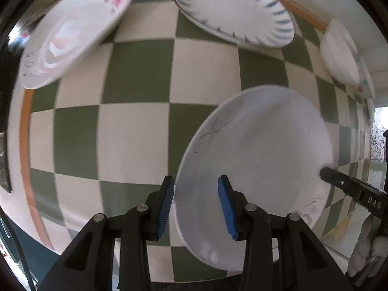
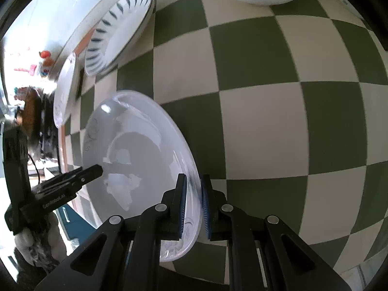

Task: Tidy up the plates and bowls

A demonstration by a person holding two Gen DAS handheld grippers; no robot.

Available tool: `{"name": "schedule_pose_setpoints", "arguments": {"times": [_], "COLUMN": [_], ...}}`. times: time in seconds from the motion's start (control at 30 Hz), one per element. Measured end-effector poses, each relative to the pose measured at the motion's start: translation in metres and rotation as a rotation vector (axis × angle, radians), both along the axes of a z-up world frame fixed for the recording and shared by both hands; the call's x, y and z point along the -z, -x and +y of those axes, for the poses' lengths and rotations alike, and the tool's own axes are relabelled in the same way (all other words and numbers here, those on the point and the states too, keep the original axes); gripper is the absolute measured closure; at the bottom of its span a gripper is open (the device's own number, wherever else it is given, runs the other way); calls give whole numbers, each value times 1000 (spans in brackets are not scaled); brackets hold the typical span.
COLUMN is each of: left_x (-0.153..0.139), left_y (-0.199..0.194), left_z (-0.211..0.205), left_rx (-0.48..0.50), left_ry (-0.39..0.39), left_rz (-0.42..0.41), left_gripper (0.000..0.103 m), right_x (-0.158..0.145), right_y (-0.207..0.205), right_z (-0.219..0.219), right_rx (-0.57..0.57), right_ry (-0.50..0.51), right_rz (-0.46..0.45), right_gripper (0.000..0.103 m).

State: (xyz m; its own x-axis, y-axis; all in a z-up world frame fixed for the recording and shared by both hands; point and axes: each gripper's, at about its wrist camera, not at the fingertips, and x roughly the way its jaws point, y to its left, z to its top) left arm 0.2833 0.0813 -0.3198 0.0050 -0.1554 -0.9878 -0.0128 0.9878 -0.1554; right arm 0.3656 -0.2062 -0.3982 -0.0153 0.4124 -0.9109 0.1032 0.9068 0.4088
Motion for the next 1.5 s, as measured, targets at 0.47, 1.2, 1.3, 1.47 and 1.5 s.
{"name": "schedule_pose_setpoints", "arguments": {"times": [0.47,1.2,1.3,1.47,1.5], "left_x": [-86,30,34,32,31], "left_y": [-55,-123,-125,-128,-127], "left_z": [129,261,263,260,259], "left_rx": [-345,-549,-536,-510,-506], "left_ry": [59,98,95,87,87], "left_rz": [-197,-33,-40,-55,-56], "left_gripper": [64,71,75,76,76], "right_x": [-99,13,25,24,22], "right_y": [-79,-270,-272,-269,-268], "right_z": [92,301,307,308,307], "right_rx": [-113,-298,-303,-324,-327], "right_ry": [-113,-64,-95,-96,-92], "right_rz": [-157,-31,5,-25,-30], "right_gripper": [56,69,91,91,91]}}
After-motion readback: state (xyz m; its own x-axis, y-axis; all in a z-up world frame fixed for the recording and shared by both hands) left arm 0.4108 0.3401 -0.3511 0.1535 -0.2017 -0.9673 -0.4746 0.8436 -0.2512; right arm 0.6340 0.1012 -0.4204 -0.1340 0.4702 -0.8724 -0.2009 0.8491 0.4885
